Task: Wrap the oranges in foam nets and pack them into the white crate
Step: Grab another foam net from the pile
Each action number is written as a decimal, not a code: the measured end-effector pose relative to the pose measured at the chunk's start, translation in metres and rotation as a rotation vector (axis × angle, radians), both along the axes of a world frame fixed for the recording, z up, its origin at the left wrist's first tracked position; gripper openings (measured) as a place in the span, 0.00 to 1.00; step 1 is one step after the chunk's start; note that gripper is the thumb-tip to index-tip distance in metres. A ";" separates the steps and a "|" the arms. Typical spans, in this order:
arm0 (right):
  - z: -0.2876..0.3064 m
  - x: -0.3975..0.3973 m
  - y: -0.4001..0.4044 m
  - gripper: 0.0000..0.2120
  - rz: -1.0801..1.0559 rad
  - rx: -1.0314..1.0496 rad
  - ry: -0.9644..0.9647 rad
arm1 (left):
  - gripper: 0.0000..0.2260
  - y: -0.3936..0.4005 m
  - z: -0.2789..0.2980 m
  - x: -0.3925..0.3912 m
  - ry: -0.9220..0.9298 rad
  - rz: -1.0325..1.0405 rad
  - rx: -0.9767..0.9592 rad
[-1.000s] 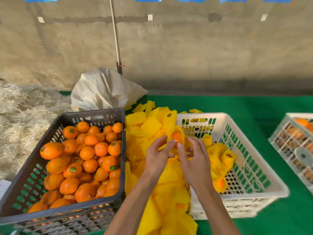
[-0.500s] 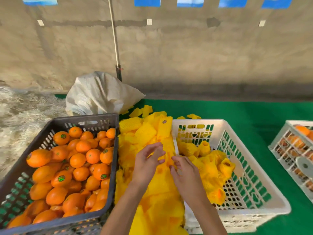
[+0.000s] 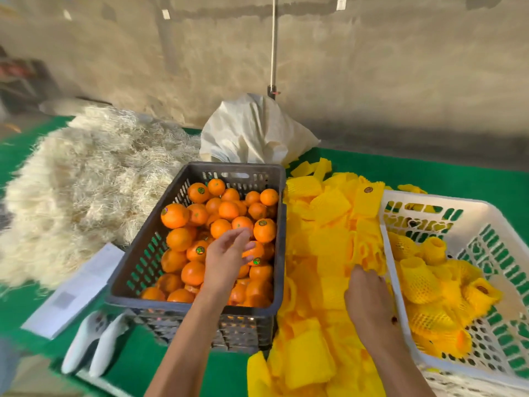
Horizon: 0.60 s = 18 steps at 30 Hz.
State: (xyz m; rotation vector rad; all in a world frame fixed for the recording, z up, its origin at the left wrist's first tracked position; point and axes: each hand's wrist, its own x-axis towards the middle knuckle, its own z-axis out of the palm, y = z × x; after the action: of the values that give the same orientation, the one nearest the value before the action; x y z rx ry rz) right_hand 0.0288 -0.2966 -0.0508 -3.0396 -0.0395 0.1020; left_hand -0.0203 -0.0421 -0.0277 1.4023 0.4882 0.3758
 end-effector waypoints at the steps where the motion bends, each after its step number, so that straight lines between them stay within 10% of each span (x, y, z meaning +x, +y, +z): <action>1: 0.005 -0.001 0.006 0.13 0.014 0.040 -0.041 | 0.08 0.008 -0.004 -0.002 0.037 0.004 0.007; 10: 0.039 -0.022 0.082 0.13 0.231 0.591 -0.379 | 0.20 0.030 -0.040 0.031 0.512 -0.377 0.506; 18: 0.035 -0.028 0.105 0.16 0.278 0.896 -0.247 | 0.36 0.026 -0.051 0.103 0.418 -0.365 0.887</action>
State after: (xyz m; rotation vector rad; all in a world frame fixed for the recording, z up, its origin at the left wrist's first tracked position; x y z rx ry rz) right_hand 0.0005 -0.1911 -0.0158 -2.1179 -0.4050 -0.2152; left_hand 0.0823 -0.0157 -0.0787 2.4127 0.3969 -0.0289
